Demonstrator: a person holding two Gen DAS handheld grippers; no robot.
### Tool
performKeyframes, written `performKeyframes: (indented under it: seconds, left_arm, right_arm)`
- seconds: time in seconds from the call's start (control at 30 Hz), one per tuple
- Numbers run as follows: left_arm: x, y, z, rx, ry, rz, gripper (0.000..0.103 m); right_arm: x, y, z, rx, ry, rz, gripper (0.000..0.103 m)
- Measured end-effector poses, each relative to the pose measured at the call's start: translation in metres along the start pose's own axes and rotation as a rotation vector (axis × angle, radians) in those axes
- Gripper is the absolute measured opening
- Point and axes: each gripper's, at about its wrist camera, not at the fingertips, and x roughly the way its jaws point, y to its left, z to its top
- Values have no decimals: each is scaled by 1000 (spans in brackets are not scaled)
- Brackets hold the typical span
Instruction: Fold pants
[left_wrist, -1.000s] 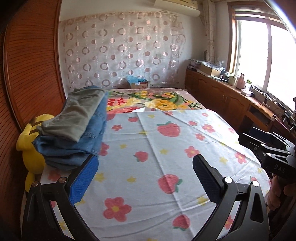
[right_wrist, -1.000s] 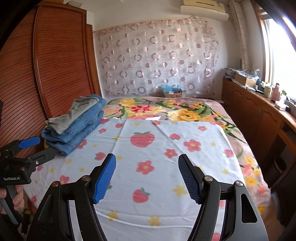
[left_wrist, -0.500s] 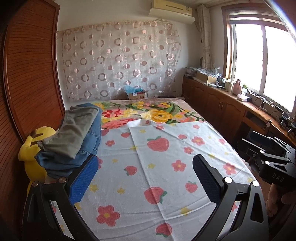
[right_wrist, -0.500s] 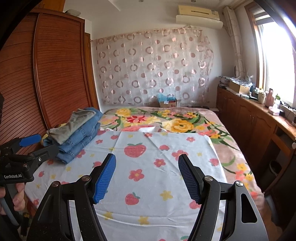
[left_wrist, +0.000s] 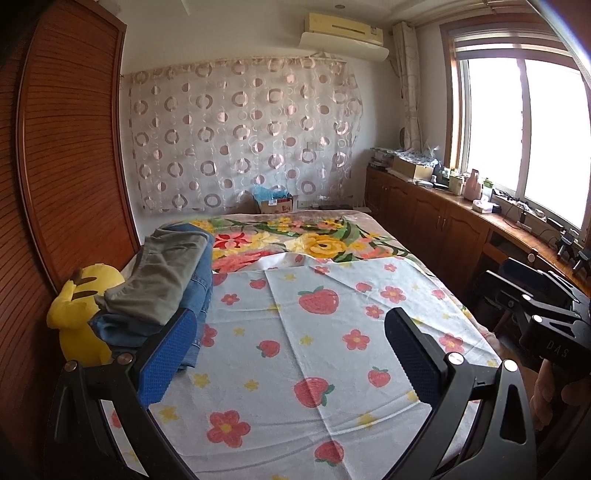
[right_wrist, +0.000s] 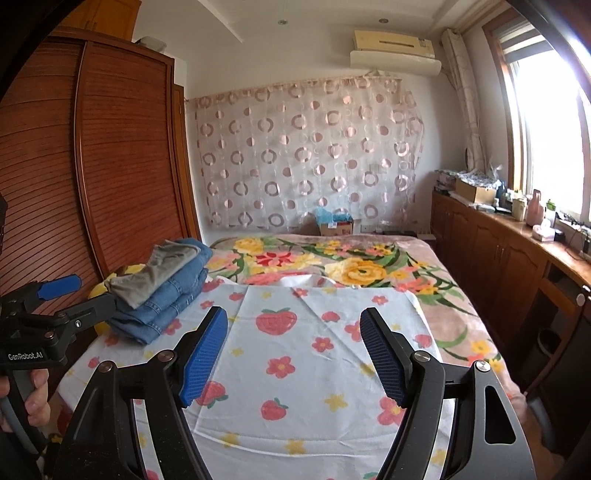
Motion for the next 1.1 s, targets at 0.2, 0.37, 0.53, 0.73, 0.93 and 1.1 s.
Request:
performKeyframes:
  seconds: [0.2,0.37,0.53,0.73,0.93,1.1]
  left_arm:
    - [-8,8,-1,-14,-14,19,102]
    - [-11,11,-3,-17,-19,25,102]
    - [-11,12,-3,-18,-18,23,102]
    - [-11,13,-3,-18,-17,24,102]
    - [-11,12,-3,-17,-18,23,102]
    - [-11,12,-3,-19,-19,24,102]
  right_arm:
    - [-1,4,-3,-9,-23,-2,76]
    - [5,2,-7,-14,-25,-1,76]
    - [7,1,-8,-11,-24,-1,76]
    - [10,1,-9,-13,-26,-6,76]
    - [11,-1,-10,-12,-26,-9,76]
    - [12,-2,-10,-12,-26,-8,76]
